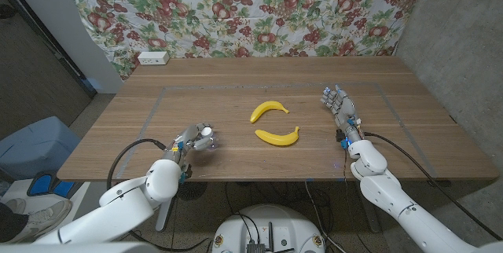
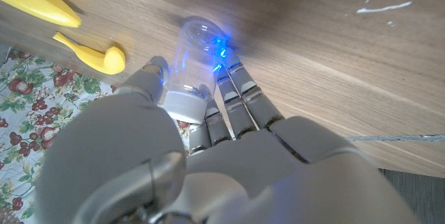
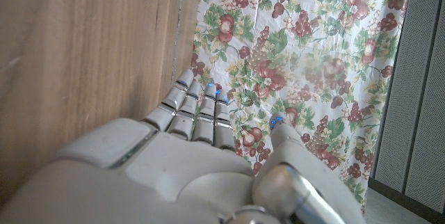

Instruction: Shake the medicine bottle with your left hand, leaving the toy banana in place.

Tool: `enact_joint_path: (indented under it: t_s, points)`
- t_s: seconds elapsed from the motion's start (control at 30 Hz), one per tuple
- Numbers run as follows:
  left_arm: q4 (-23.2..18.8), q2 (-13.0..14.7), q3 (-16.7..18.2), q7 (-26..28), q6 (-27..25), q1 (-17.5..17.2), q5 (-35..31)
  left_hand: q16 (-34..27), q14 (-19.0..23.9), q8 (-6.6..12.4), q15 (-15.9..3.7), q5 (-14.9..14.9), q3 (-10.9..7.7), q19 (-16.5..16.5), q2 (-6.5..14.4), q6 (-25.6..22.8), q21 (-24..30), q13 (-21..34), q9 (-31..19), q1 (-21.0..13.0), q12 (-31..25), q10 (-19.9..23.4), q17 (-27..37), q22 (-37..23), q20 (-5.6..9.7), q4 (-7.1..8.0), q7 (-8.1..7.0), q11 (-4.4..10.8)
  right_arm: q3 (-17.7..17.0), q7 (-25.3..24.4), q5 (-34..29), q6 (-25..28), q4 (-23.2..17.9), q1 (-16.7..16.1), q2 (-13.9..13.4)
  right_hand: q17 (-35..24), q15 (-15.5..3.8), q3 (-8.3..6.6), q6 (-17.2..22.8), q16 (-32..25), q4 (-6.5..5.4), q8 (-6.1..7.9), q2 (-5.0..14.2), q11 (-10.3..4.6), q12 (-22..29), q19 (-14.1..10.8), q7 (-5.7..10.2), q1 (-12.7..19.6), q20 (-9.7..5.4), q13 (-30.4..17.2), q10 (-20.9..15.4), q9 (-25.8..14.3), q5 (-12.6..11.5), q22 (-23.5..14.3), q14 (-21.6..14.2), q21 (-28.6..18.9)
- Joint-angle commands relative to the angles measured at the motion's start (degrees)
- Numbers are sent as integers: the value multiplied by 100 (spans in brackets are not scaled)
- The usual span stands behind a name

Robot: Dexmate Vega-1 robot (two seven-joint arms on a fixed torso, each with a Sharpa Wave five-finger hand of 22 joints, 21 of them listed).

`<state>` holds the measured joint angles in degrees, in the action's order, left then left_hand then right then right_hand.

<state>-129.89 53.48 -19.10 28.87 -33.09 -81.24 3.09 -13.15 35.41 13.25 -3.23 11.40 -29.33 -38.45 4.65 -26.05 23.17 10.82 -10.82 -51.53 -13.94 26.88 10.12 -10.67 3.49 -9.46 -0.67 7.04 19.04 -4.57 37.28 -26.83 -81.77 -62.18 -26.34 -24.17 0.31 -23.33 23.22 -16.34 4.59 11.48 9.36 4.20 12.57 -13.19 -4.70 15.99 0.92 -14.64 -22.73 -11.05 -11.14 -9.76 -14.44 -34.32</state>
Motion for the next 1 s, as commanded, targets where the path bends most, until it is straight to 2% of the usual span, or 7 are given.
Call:
enact_joint_path:
  t_s: [0.03, 0.07, 0.2, 0.4, 0.5, 0.6, 1.0]
  points:
    - [167, -173, -87, 429, 357, -93, -241, -65, 500, 108, -1026, -48, -200, -339, 356, -481, 227, 8, -22, -238, -118, 548, 39, -68, 486, -64, -23, 105, -20, -108, -52, -15, -112, -91, -9, -20, 3, -21, 77, -23, -40, 42, 0, 15, 32, -58, 3, -80, -4, -7, -38, -19, 26, -9, -75, 22]
    - [174, -220, -84, 514, 378, -118, -279, -108, 734, 143, -1044, -73, -242, -468, 395, -684, 323, 9, -26, -339, -167, 803, 58, -85, 526, -95, -17, 172, -18, -119, -77, -11, -130, -101, -26, -19, 11, -20, 77, -23, -41, 41, -2, 18, 32, -61, 0, -82, -3, -8, -36, -19, 26, -9, -74, 25]
    - [256, -378, -75, 807, 558, -212, -440, -448, 1842, 176, -1073, -154, -171, -970, 364, -1236, 872, 46, -62, -800, -302, 1690, 189, -244, 691, -135, 43, 117, -23, -204, -136, 9, -207, -146, -48, -17, 1, -20, 79, -21, -39, 41, -5, 19, 32, -62, 3, -85, -1, -7, -37, -19, 27, -9, -71, 35]
    - [361, -614, -71, 1156, 763, -323, -668, -749, 2797, 422, -1070, -151, -40, -1253, 380, -2154, 1674, 272, -183, -1492, -591, 2711, 252, -548, 812, -121, 161, 155, -26, -249, -186, 12, -294, -207, -84, -14, 2, -23, 80, -23, -33, 39, -8, 15, 32, -62, 8, -84, -3, -8, -34, -19, 26, -9, -76, 49]
    - [338, -706, -43, 1191, 667, -349, -694, -961, 3283, 539, -1058, -154, 28, -1340, 318, -2460, 2091, 440, -221, -1771, -713, 3075, 359, -694, 834, -123, 248, 94, -34, -251, -178, 8, -333, -235, -93, -11, -1, -27, 83, -23, -25, 39, -10, 12, 31, -69, 11, -80, -1, -9, -31, -19, 25, -9, -77, 59]
    - [330, -741, -21, 1177, 664, -370, -717, -1045, 3404, 584, -1059, -157, 66, -1342, 227, -2606, 2265, 505, -222, -1913, -755, 3216, 440, -759, 839, -142, 282, -32, -35, -254, -208, -2, -368, -256, -117, -9, 5, -30, 81, -22, -19, 37, -11, 22, 34, -73, 10, -78, 0, -11, -35, -20, 25, -9, -76, 67]
    - [340, -895, 154, 1164, 744, -452, -710, -1327, 3696, 629, -1052, -174, 230, -1428, 7, -3078, 2789, 423, -182, -2265, -742, 3555, 725, -945, 840, -134, 416, -186, -53, -333, -244, 45, -503, -350, -163, 1, -17, -40, 85, -24, 4, 35, -18, 7, 36, -98, 16, -66, -15, -10, -40, -20, 22, -9, -86, 94]
